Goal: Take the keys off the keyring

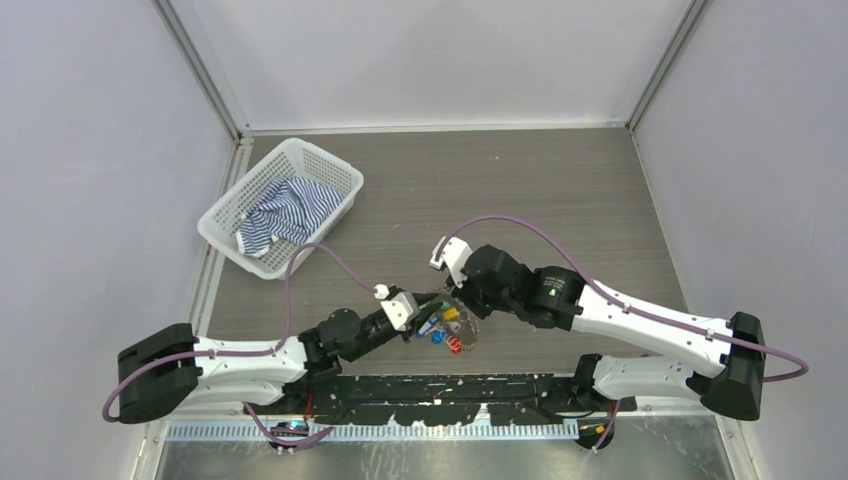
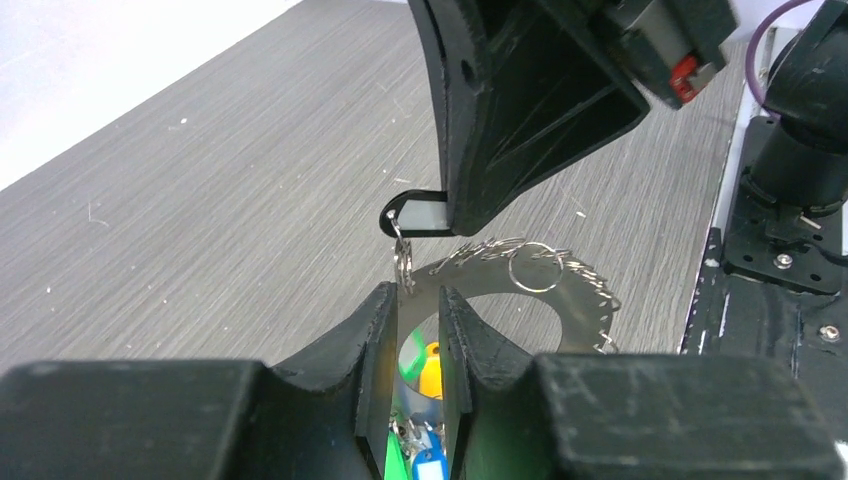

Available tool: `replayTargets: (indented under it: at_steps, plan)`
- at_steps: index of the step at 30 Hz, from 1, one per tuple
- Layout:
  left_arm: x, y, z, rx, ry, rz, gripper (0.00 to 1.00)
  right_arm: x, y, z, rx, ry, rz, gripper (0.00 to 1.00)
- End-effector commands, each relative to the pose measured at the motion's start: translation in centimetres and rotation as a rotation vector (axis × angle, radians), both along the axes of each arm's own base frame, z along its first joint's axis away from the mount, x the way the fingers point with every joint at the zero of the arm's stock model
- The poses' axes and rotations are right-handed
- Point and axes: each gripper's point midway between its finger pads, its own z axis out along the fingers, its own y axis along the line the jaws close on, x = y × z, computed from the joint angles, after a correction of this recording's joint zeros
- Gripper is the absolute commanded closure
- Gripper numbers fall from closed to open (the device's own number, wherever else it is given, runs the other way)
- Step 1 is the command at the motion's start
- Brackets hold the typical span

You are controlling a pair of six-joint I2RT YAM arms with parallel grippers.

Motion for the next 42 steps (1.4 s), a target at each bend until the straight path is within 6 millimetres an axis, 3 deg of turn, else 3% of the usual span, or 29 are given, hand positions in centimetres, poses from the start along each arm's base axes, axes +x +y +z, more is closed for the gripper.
replayTargets:
  at_steps: [1, 7, 10, 19, 23, 27, 32, 42]
  plan:
    - [0.9, -0.7, 2.7, -0.064, -0.032, 0.029, 0.77, 0.6, 1.4, 3.8, 0.083, -0.079, 0.012, 0.99]
    - [1.6, -1.5, 2.4, -0.044, -0.022, 0.035, 0.78, 0.4, 1.7, 4.2, 0.083, -0.086, 0.026, 0.99]
    - [1.6, -1.8, 2.6, -0.055, -0.02, 0.021, 0.84, 0.2, 1.8, 4.0, 0.079, -0.085, 0.031, 0.99]
    - [1.9, -2.1, 2.3, -0.044, -0.016, 0.023, 0.85, 0.1, 1.8, 4.5, 0.091, -0.089, 0.032, 0.99]
    - [2.2, -1.9, 2.3, -0.048, -0.019, 0.042, 0.99, 0.1, 1.6, 4.3, 0.085, -0.087, 0.023, 0.99]
    - [2.2, -1.6, 2.2, -0.052, -0.018, 0.044, 1.0, 0.6, 0.9, 4.0, 0.075, -0.102, -0.021, 0.99]
    - [1.5, -1.4, 2.5, -0.066, -0.022, 0.016, 0.99, 1.7, -0.7, 2.0, 0.017, -0.084, -0.092, 0.99]
    - [1.0, -0.9, 2.8, -0.084, -0.022, 0.0, 0.99, 1.9, -1.4, -1.5, 0.02, -0.014, -0.156, 0.99]
